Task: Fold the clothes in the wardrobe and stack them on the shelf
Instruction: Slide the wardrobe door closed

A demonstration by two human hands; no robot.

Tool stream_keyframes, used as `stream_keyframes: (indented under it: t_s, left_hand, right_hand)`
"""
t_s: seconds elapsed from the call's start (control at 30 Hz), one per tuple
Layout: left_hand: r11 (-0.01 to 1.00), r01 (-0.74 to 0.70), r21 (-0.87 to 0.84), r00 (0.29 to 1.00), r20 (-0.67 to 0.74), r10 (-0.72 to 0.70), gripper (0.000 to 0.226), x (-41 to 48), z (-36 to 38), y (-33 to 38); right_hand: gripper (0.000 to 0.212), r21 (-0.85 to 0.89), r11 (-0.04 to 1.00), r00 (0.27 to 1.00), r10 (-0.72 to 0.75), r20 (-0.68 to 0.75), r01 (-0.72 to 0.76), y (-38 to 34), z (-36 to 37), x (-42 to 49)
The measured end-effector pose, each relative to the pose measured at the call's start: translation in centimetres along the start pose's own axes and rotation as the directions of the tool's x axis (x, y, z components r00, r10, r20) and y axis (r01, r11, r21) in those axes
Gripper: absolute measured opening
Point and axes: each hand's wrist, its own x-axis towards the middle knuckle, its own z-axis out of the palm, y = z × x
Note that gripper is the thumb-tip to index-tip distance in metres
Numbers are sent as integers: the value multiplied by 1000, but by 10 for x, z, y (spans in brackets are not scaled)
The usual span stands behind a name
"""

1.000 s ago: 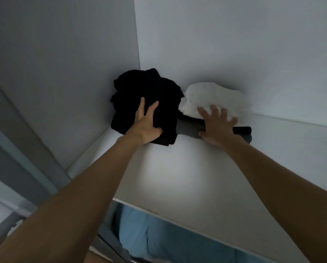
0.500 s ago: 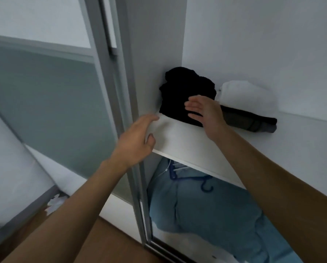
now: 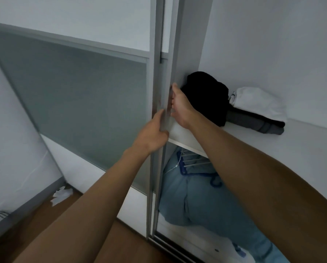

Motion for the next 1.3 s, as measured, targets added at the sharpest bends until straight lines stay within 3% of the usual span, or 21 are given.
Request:
stream_keyframes:
  t_s: [0.17, 0.4, 0.5, 0.7, 0.9, 1.03, 1.17, 1.23, 1.3]
  left_hand:
    - [991, -3, -131, 1000, 5, 4, 75, -5, 9, 4]
    - [970, -169, -173, 984, 35, 177, 66, -19, 54, 38]
    - [955, -220, -199, 970, 54, 235, 66, -27, 81, 64]
    - [892, -442, -93, 860, 239, 450, 68, -45, 132, 115]
    - [609, -756, 241, 654, 231, 720, 62, -58, 173, 168]
    - [394, -792, 467, 558, 288, 779, 63, -58, 191, 192]
    - [253, -772, 584, 494, 299, 816, 67, -55, 206, 206]
    - [191, -764, 616, 469, 328, 820, 71, -55, 216, 212]
    - [131, -753, 645, 453, 363, 814, 75, -57, 230, 219]
  right_hand:
    - [73, -28, 1000, 1000, -11, -14, 10, 5, -21, -14]
    - [73, -61, 997, 991, -53, -121, 46, 23, -89, -52]
    - [62, -43, 996, 983, -90, -160, 84, 29, -129, -79]
    - [53, 40, 990, 949, -120, -292, 137, 37, -211, -139]
    - [51, 79, 984, 872, -101, -479, 158, 44, -291, -198]
    - [56, 110, 979, 766, -65, -640, 174, 48, -336, -233]
    - [55, 158, 954, 685, -61, -726, 253, 47, -381, -268]
    - [45, 157, 948, 619, -52, -784, 278, 49, -400, -286]
    - [27, 4, 951, 504, -161, -849, 310, 55, -412, -307]
